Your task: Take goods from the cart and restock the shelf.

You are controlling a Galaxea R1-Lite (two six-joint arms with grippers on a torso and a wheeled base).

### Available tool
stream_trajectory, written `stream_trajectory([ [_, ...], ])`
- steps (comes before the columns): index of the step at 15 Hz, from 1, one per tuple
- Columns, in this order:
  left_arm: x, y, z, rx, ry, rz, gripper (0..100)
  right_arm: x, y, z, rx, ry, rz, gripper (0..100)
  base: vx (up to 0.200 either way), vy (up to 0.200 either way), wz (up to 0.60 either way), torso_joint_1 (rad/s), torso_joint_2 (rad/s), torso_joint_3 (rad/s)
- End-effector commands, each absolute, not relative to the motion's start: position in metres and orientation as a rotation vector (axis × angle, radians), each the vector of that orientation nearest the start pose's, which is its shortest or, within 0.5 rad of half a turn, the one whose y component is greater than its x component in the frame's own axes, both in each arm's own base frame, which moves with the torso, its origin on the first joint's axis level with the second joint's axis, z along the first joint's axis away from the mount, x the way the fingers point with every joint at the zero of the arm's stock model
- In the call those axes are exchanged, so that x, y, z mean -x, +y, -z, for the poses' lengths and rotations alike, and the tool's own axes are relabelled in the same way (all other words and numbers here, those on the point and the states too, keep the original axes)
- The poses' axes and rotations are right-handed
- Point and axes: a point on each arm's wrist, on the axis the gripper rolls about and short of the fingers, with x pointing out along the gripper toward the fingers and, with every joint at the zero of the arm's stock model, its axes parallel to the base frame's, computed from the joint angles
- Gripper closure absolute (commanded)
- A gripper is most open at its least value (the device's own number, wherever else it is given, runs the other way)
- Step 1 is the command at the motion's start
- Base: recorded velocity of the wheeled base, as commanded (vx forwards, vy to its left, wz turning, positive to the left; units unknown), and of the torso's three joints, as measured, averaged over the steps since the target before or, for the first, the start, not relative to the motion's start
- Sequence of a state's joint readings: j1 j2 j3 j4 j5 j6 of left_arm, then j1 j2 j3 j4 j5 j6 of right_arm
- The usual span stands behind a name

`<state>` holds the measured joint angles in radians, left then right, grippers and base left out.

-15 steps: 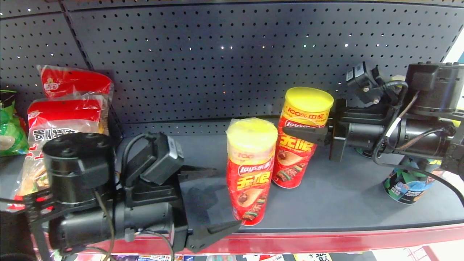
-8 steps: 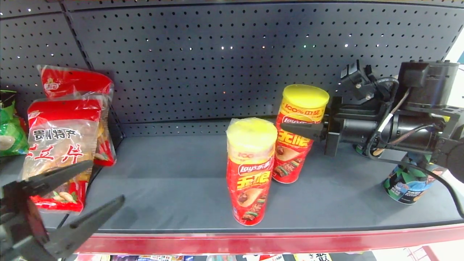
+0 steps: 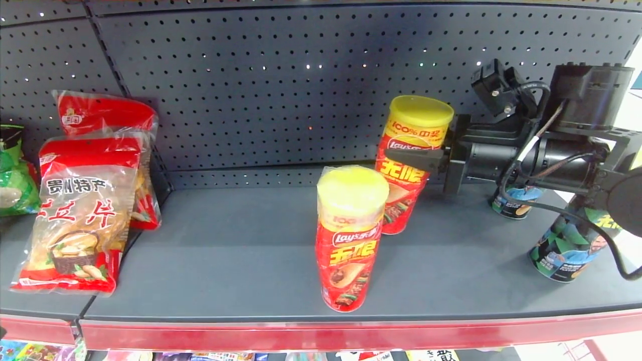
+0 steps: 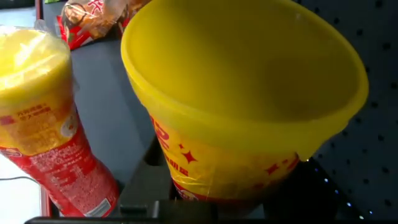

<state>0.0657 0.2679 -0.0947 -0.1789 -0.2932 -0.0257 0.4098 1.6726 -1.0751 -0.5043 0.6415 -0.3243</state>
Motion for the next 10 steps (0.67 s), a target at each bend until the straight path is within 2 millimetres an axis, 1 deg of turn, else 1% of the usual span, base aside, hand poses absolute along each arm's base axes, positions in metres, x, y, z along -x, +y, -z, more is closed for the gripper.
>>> stream_trajectory([
  [1, 0.0167, -0.0067, -0.0904, 0.030, 0.005, 0.156, 0, -0.2873, 0.1368, -0.2527, 0.282, -0.072, -1.048, 100, 0.000, 0.000, 0.00, 0.000, 0.00, 0.000],
  [3, 0.0157, -0.0069, -0.0864, 0.026, 0.019, 0.175, 0, -0.2888, 0.1374, -0.2511, 0.281, -0.068, -1.050, 100, 0.000, 0.000, 0.00, 0.000, 0.00, 0.000],
  [6, 0.0159, -0.0078, -0.0837, 0.032, 0.052, 0.271, 0, -0.2906, 0.1378, -0.2518, 0.280, -0.072, -1.058, 100, 0.000, 0.000, 0.00, 0.000, 0.00, 0.000],
  [7, 0.0165, -0.0069, -0.0837, 0.028, 0.049, 0.314, 0, -0.2921, 0.1347, -0.2522, 0.281, -0.072, -1.048, 100, 0.000, 0.000, 0.00, 0.000, 0.00, 0.000],
  [8, 0.0169, -0.0068, -0.0836, 0.028, 0.044, 0.311, 0, -0.2924, 0.1343, -0.2527, 0.281, -0.074, -1.048, 100, 0.000, 0.000, 0.00, 0.000, 0.00, 0.000],
  [10, 0.0207, -0.0053, -0.0822, 0.020, -0.007, 0.241, 0, -0.2939, 0.1328, -0.2548, 0.280, -0.080, -1.041, 100, 0.000, 0.000, 0.00, 0.000, 0.00, 0.000],
])
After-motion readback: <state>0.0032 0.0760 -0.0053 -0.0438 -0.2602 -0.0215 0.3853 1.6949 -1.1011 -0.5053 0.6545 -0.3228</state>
